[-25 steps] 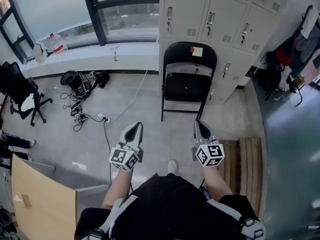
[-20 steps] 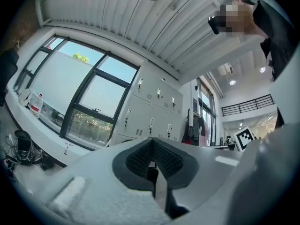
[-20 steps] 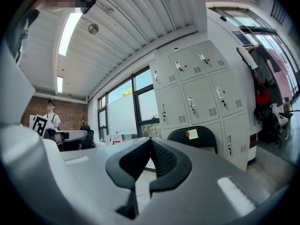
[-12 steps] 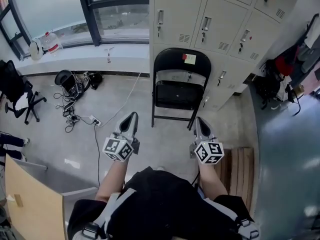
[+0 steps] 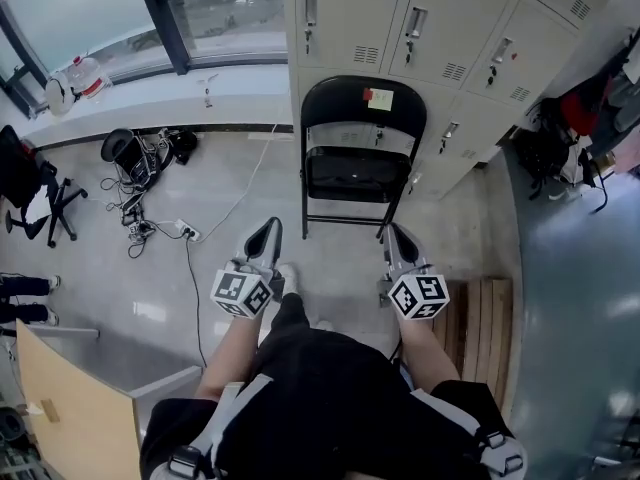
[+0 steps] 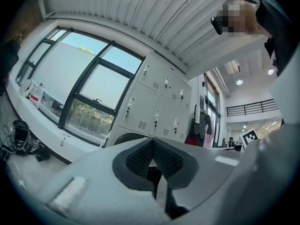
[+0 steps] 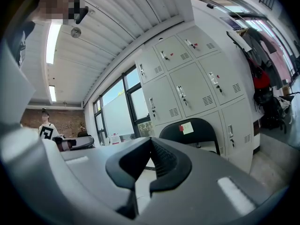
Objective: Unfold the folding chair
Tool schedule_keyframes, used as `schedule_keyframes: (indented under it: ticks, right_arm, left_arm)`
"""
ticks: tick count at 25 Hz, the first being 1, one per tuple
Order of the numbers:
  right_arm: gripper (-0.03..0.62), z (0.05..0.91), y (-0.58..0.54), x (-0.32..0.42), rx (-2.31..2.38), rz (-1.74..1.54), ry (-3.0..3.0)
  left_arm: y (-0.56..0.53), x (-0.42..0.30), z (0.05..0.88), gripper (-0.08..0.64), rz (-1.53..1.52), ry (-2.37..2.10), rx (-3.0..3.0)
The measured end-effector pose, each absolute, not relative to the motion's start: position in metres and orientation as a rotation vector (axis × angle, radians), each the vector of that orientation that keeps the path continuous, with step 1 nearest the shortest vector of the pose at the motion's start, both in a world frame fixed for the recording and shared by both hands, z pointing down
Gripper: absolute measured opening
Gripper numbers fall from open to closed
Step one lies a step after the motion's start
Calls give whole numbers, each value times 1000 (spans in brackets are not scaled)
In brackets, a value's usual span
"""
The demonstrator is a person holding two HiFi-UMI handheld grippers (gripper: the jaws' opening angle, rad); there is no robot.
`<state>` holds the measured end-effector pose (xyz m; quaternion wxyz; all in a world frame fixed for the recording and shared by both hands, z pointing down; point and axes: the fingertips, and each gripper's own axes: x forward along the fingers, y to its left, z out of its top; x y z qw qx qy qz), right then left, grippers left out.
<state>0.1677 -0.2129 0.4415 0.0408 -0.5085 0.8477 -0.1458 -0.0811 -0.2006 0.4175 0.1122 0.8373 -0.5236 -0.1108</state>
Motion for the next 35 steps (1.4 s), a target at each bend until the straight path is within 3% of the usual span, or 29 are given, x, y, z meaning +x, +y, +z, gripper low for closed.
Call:
schedule_keyframes:
  ticks: [18,35]
  right_arm:
    - [6,437,-368,141,-1735,-428,2508]
    - [6,482,-449,110,-1835,-628,2471]
  left_arm:
    - [-389,-119,413,2,-298,-1373,2586]
    - [-474,-134,450,2,-164,-1207,2647]
